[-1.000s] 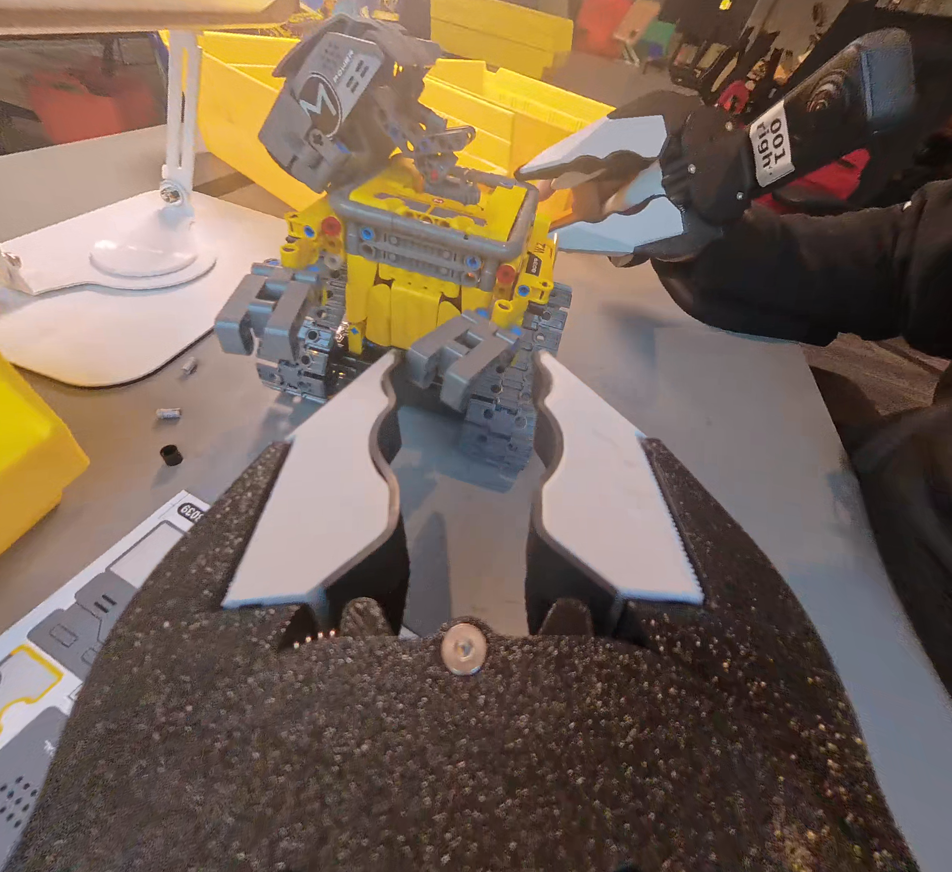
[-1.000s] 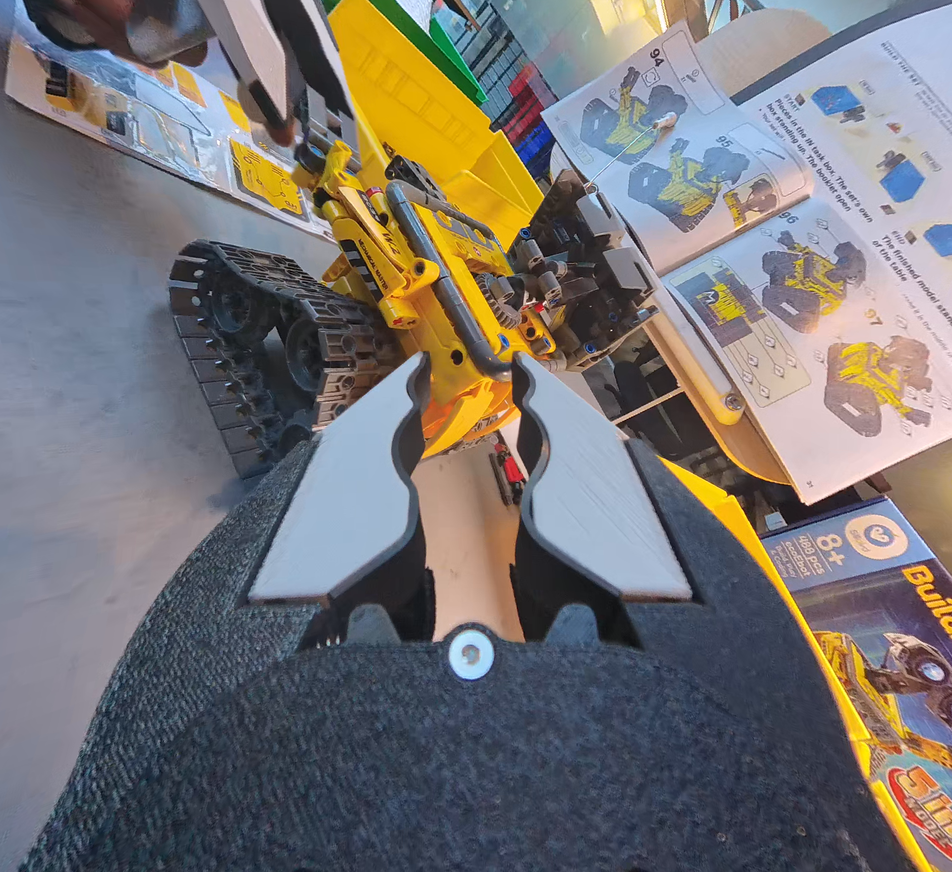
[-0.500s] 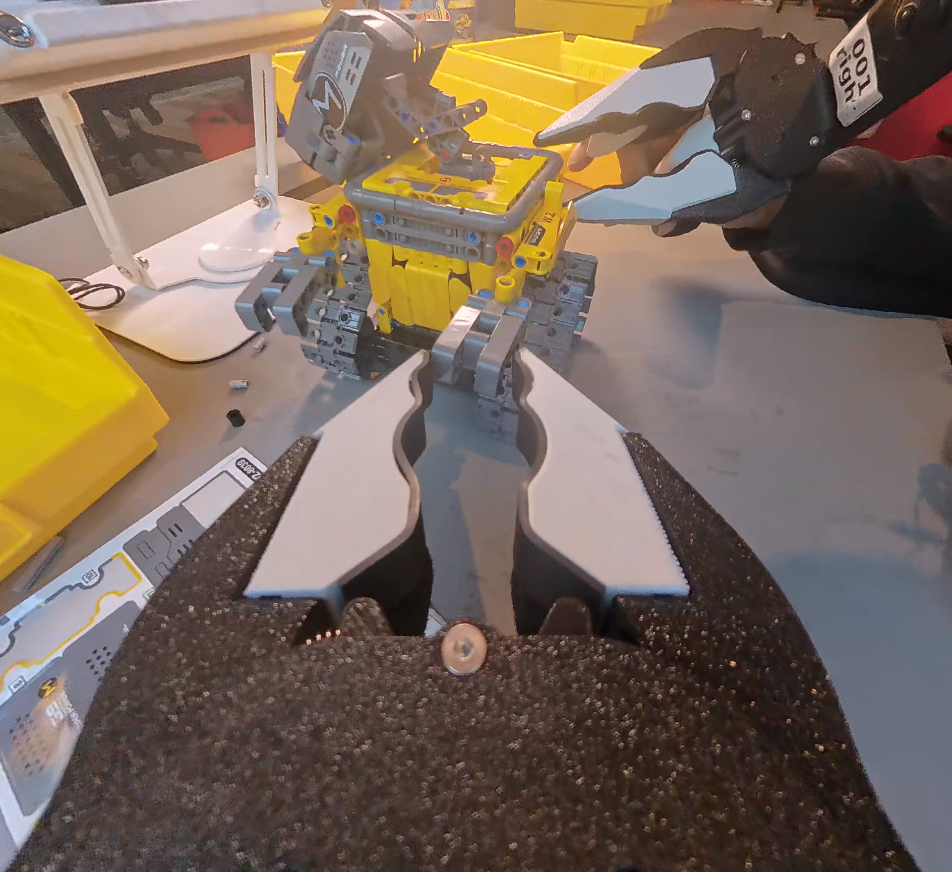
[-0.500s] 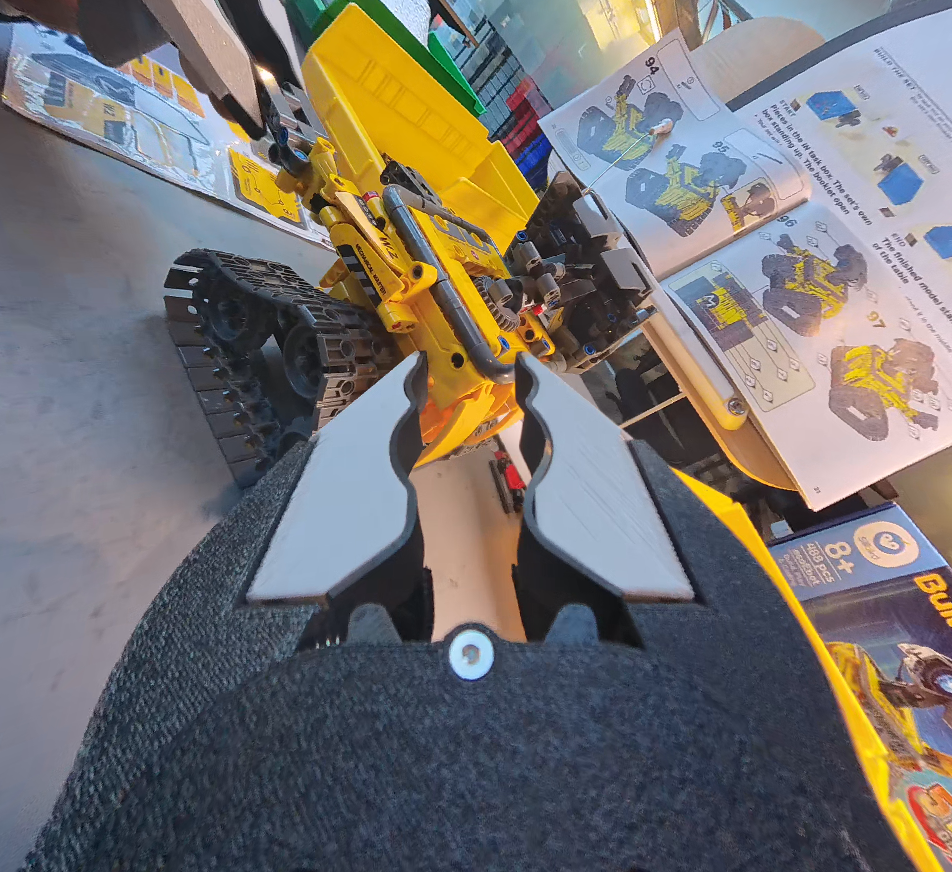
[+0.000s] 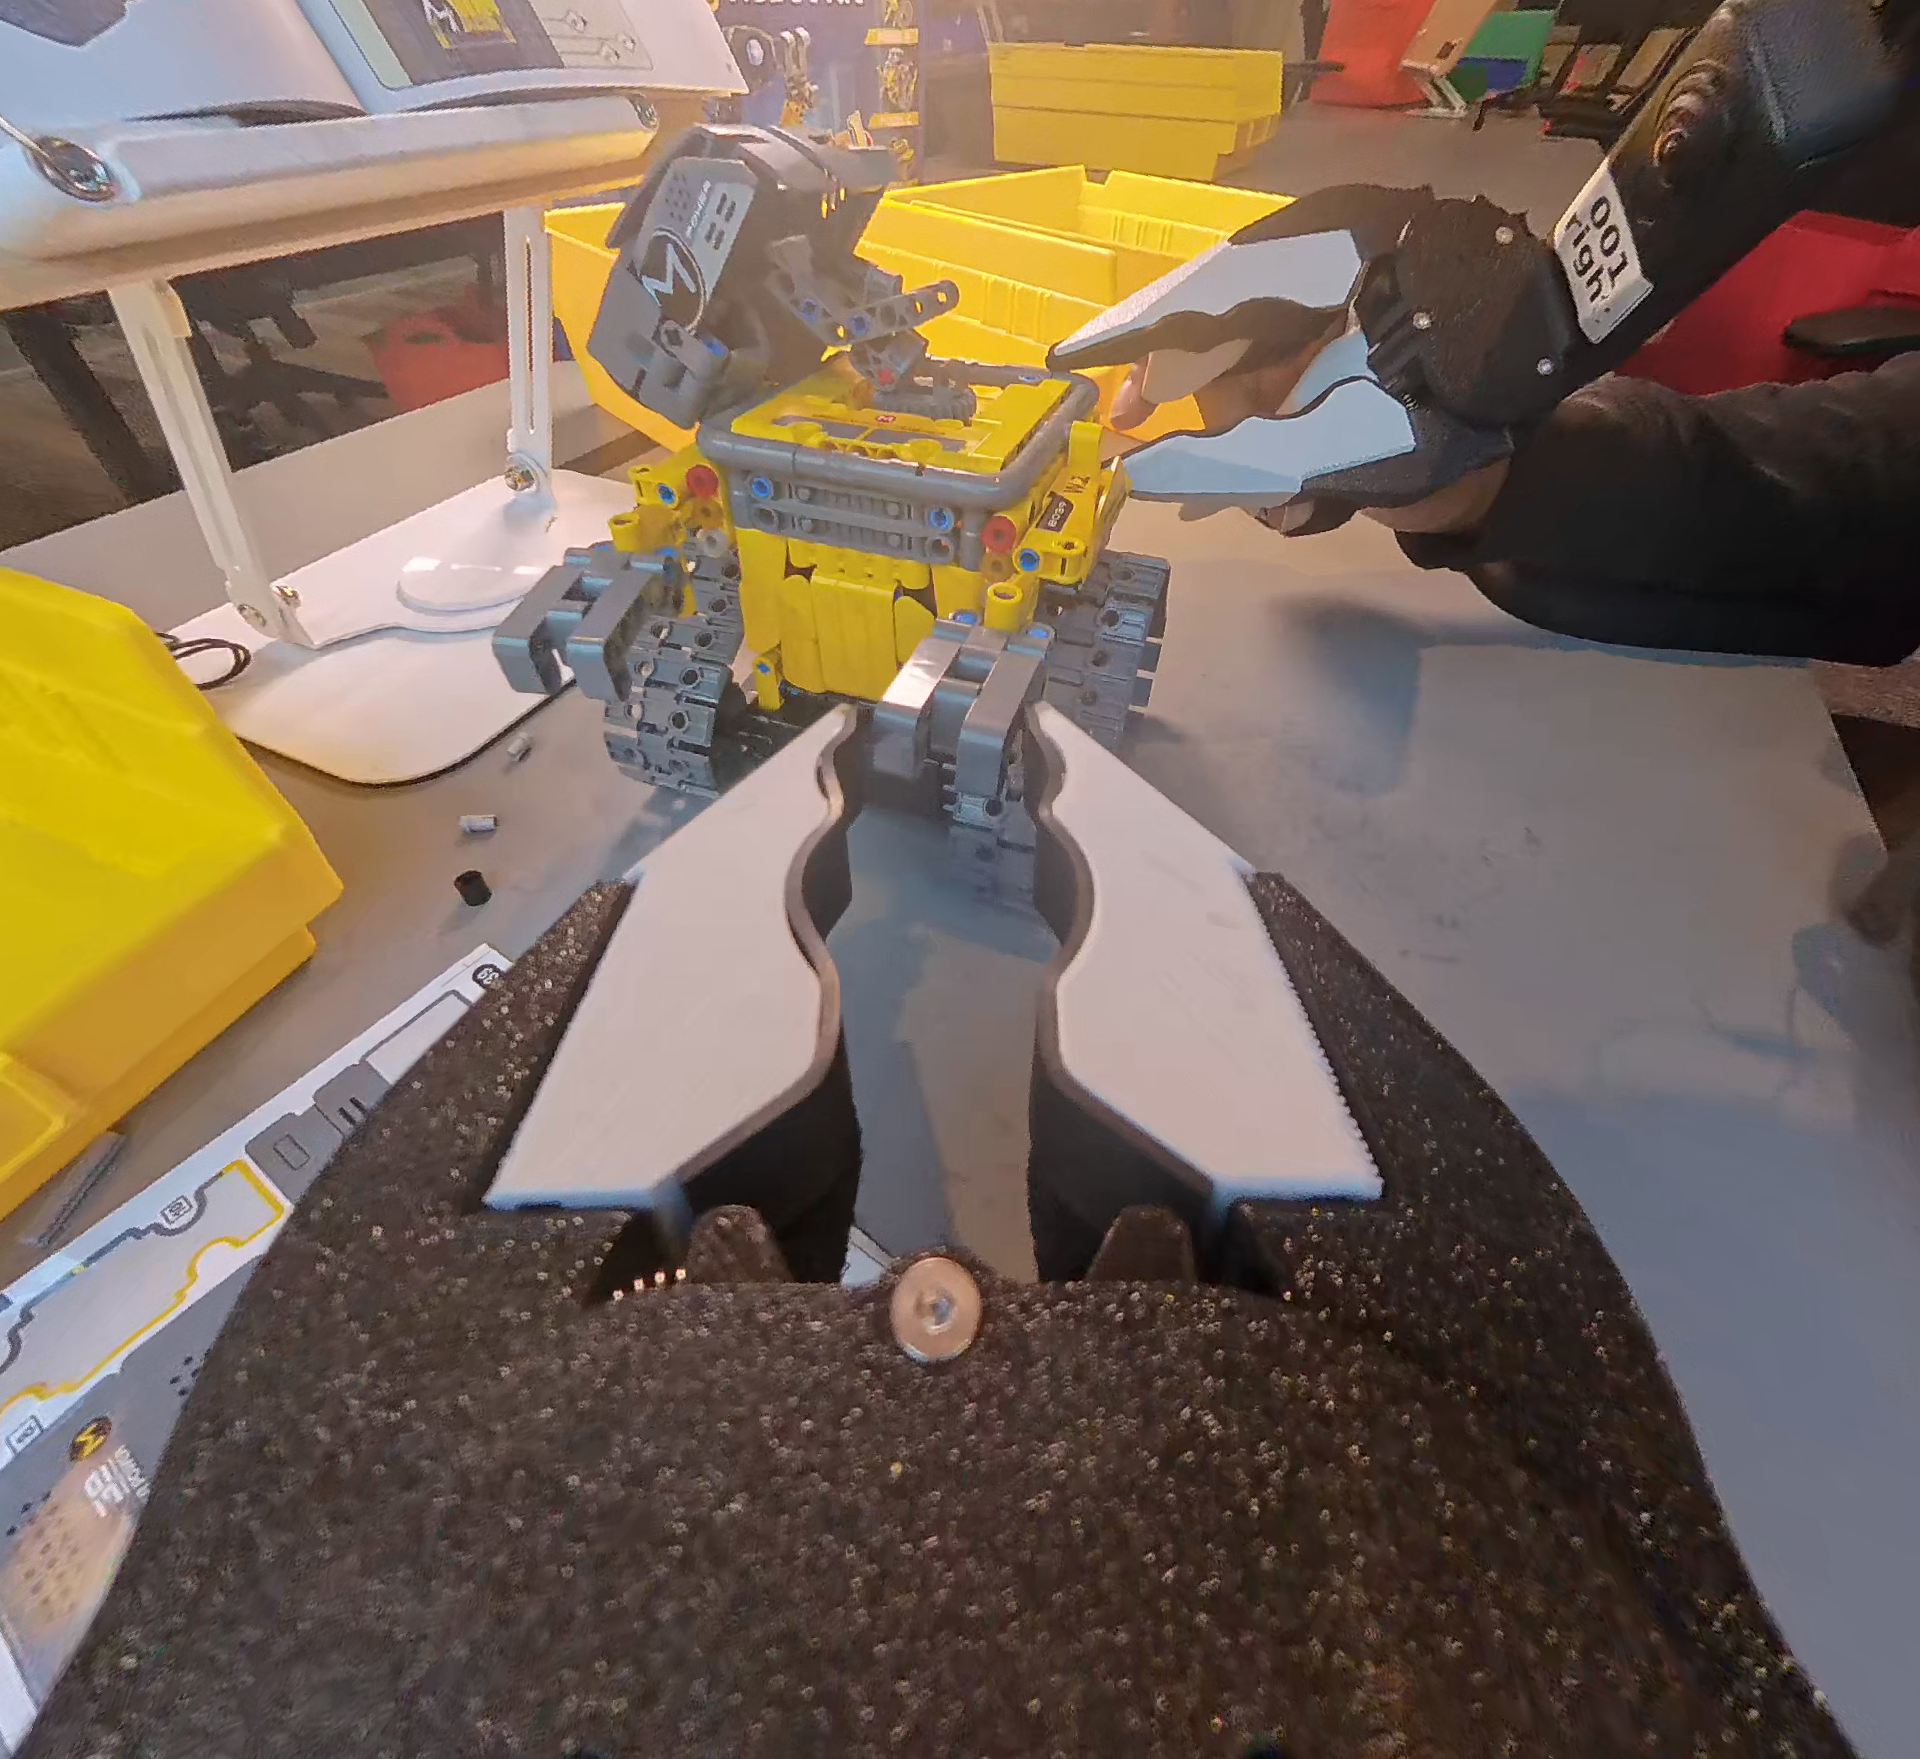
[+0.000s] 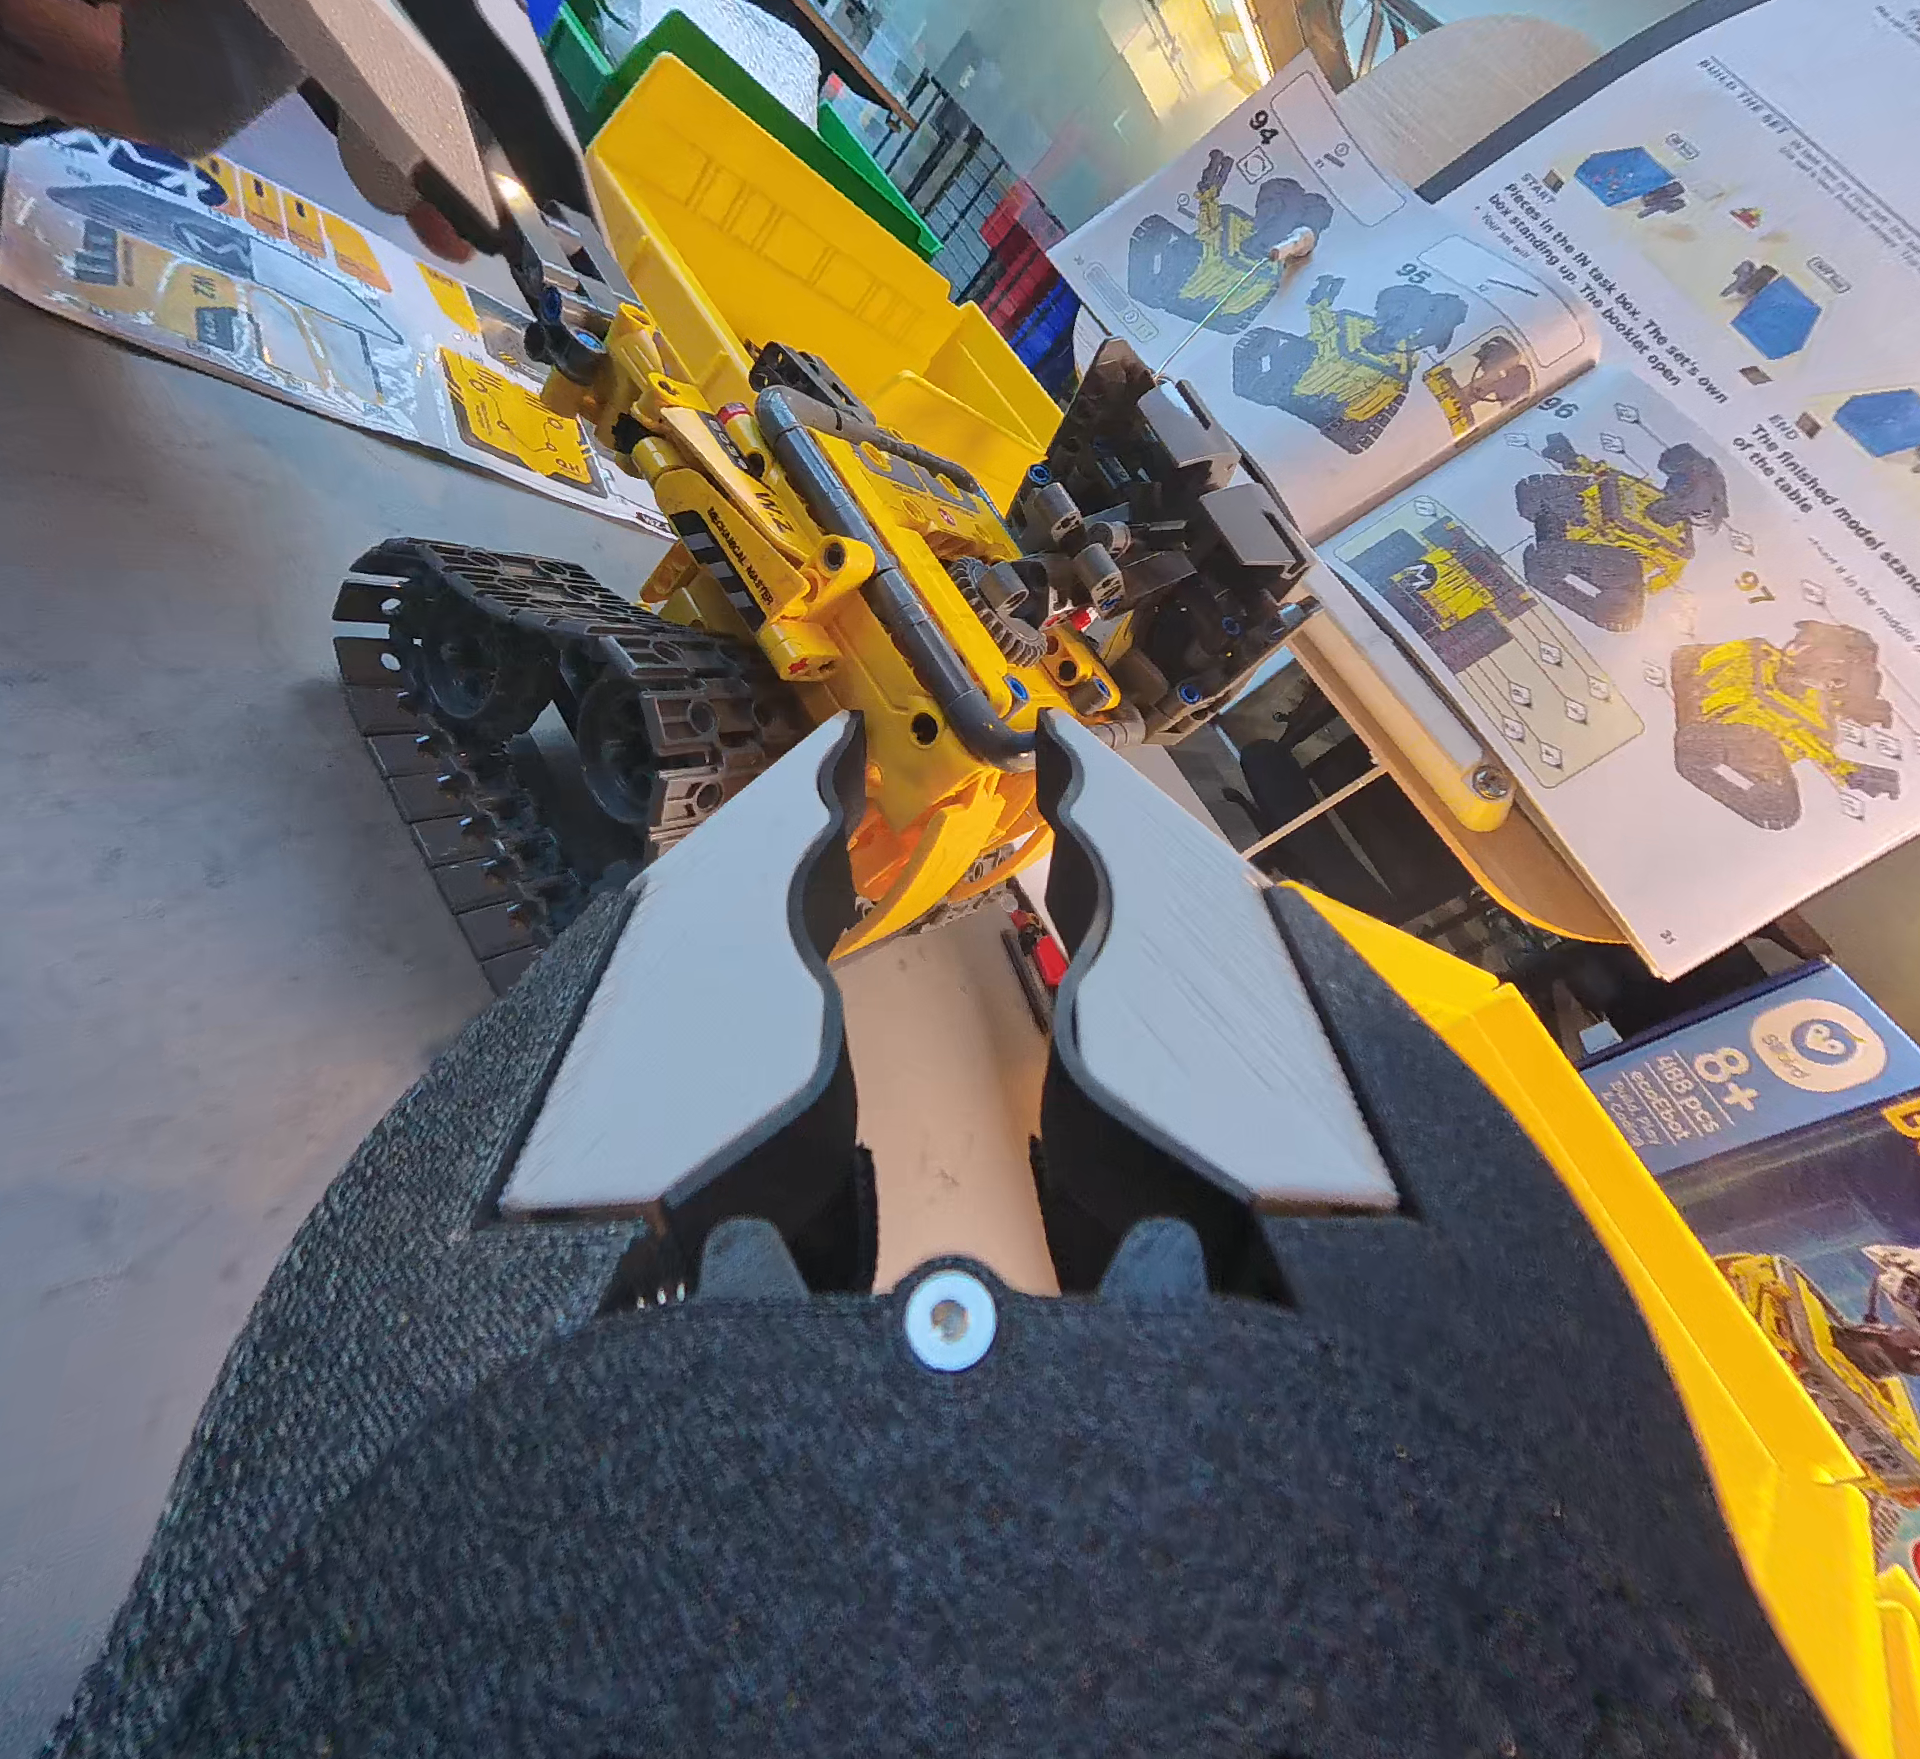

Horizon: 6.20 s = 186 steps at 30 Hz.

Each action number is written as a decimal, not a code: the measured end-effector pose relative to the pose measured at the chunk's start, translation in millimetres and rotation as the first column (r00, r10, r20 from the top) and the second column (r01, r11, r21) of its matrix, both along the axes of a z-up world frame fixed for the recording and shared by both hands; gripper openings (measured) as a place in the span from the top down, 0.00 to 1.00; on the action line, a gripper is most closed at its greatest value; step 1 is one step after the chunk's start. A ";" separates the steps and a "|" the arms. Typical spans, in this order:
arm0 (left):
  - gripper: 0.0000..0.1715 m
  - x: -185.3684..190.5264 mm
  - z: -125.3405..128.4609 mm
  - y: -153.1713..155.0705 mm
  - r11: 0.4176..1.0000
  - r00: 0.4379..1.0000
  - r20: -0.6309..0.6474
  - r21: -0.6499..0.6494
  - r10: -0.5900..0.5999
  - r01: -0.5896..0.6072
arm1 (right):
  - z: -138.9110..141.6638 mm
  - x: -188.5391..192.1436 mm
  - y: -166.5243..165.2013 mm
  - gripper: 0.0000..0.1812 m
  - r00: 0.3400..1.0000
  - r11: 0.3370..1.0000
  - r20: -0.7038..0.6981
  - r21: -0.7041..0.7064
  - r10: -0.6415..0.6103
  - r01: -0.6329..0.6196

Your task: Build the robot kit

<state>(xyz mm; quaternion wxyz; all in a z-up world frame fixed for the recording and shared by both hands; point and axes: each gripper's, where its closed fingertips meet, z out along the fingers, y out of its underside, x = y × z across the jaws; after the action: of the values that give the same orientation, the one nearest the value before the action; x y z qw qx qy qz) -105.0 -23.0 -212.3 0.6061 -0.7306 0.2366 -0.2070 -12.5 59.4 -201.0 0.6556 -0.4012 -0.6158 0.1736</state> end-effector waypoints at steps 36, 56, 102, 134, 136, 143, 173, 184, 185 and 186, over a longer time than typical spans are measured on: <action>0.73 -77.0 36.0 10.2 0.874 0.901 0.003 0.245 0.433 -0.420 | 157.3 -23.9 131.6 0.81 0.895 0.922 -0.415 -0.386 -0.161 -0.013; 0.73 -83.4 30.8 14.4 0.872 0.896 0.015 0.224 0.444 -0.436 | 128.9 -73.6 194.4 0.97 0.922 0.879 -0.303 -0.472 -0.240 0.073; 0.73 -89.8 29.2 14.4 0.867 0.887 0.034 0.198 0.460 -0.458 | 128.9 -59.9 209.7 0.88 0.901 0.881 -0.319 -0.456 -0.296 0.128; 0.73 -90.0 28.5 14.7 0.870 0.889 0.035 0.192 0.456 -0.454 | 112.7 -82.8 188.8 0.88 0.935 0.889 -0.268 -0.448 -0.232 0.093; 0.73 -89.6 28.3 14.8 0.871 0.890 0.033 0.193 0.455 -0.453 | 112.9 -82.4 188.9 0.88 0.934 0.889 -0.270 -0.448 -0.233 0.092; 0.73 -89.5 28.4 14.5 0.871 0.890 0.034 0.193 0.454 -0.451 | 113.2 -81.0 190.2 0.87 0.931 0.886 -0.276 -0.454 -0.237 0.091; 0.73 -91.5 23.2 16.9 0.869 0.886 0.017 0.185 0.463 -0.458 | 144.4 -19.8 227.4 0.87 0.866 0.877 -0.369 -0.459 -0.336 0.145; 0.74 -90.1 21.6 17.1 0.874 0.889 0.008 0.180 0.457 -0.451 | 148.1 -26.8 214.0 0.87 0.890 0.894 -0.363 -0.437 -0.275 0.098; 0.74 -88.9 21.8 16.8 0.877 0.892 0.008 0.180 0.452 -0.446 | 147.0 -28.2 213.3 0.87 0.894 0.896 -0.358 -0.433 -0.271 0.099; 0.74 -87.9 22.0 16.4 0.879 0.894 0.006 0.182 0.448 -0.441 | 146.0 -29.3 212.8 0.87 0.896 0.897 -0.353 -0.430 -0.268 0.099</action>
<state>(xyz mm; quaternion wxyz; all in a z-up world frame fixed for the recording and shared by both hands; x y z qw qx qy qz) -192.9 -6.6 -190.3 0.6961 -0.7117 0.0912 -0.0271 -41.7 272.3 -55.1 0.6856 -0.5398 -0.3768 0.3109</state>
